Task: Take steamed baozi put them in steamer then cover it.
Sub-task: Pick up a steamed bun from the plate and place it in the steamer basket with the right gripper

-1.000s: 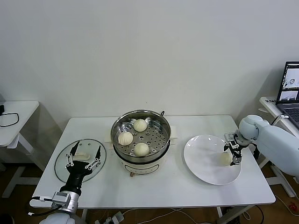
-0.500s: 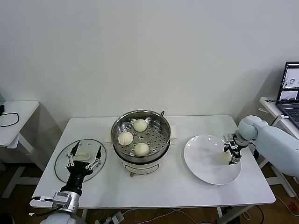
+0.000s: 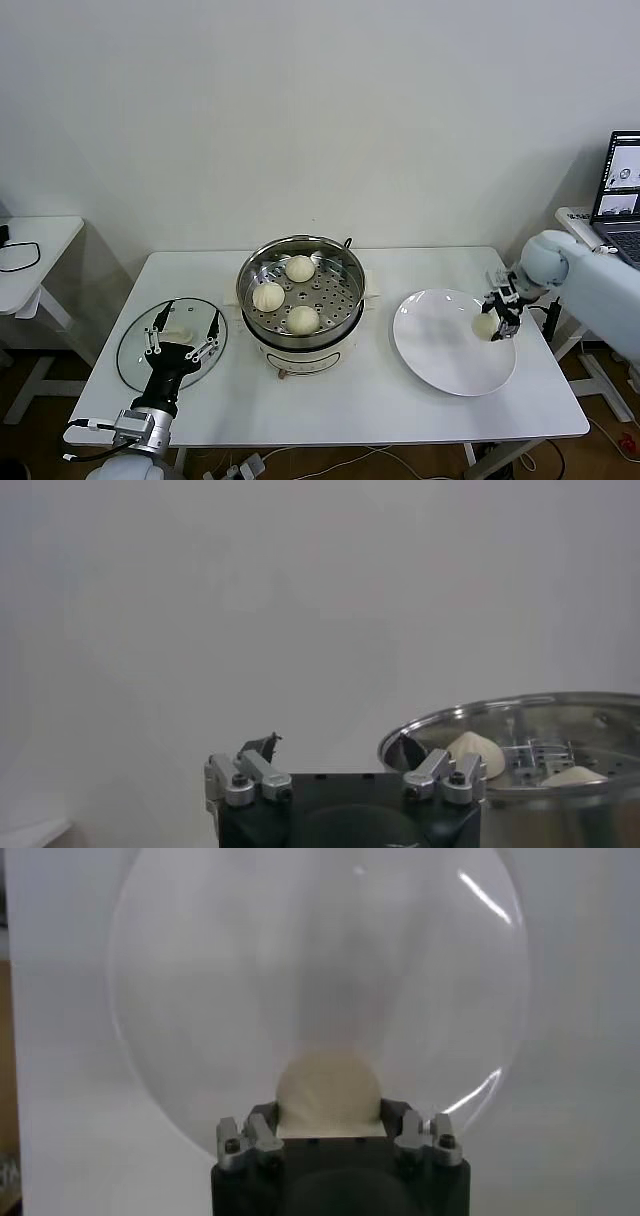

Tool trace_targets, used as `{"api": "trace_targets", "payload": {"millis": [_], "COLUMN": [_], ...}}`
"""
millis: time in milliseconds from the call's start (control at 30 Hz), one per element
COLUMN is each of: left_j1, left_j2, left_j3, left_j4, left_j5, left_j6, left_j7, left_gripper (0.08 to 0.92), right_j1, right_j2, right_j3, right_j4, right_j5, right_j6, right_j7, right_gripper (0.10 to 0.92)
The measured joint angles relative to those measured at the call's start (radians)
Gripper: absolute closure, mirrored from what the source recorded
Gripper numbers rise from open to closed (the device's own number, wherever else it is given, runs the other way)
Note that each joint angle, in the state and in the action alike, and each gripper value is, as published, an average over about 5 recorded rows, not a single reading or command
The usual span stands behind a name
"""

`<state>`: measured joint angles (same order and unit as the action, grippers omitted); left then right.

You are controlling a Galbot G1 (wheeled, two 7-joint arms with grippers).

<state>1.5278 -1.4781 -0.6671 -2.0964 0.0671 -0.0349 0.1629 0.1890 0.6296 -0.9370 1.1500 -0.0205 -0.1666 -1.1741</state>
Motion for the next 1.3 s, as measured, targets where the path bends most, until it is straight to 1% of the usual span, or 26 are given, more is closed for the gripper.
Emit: {"api": "trace_targets", "payload": {"millis": [167, 333, 500, 667, 800, 967, 1300], "left_j1": [-0.008, -0.015, -0.024, -0.031, -0.034, -0.035, -0.037], "left_j2": [0.003, 0.009, 0.019, 0.03, 0.034, 0.035, 0.039], "left_j3": [-0.001, -0.003, -0.012, -0.027, -0.039, -0.054, -0.079], "left_j4": [0.007, 0.017, 0.025, 0.026, 0.032, 0.043, 0.058], "left_j5": [-0.007, -0.016, -0.026, -0.039, -0.045, -0.049, -0.054], "left_j6": [0.0, -0.005, -0.007, -0.004, -0.003, -0.003, -0.001], "left_j7": [0.005, 0.012, 0.017, 0.023, 0.027, 0.031, 0.033], "left_gripper": [0.177, 0.177, 0.177, 0.177, 0.177, 0.177, 0.177], "right_j1": [0.196, 0.419, 0.595, 0.691, 0.718, 0.695, 0.554], "right_j2": [-0.011, 0.012, 0.071, 0.169, 0.266, 0.399, 0.625], "right_j3": [-0.163, -0.343, -0.474, -0.543, -0.564, -0.561, -0.505], "right_j4": [0.103, 0.209, 0.282, 0.302, 0.279, 0.197, -0.029], "right_j5": [0.148, 0.308, 0.456, 0.57, 0.623, 0.648, 0.584], "right_j6": [-0.064, -0.13, -0.189, -0.23, -0.248, -0.257, -0.238], "right_j7": [-0.004, -0.001, 0.014, 0.03, 0.037, 0.035, 0.012], "right_gripper": [0.324, 0.313, 0.313, 0.313, 0.313, 0.313, 0.313]}}
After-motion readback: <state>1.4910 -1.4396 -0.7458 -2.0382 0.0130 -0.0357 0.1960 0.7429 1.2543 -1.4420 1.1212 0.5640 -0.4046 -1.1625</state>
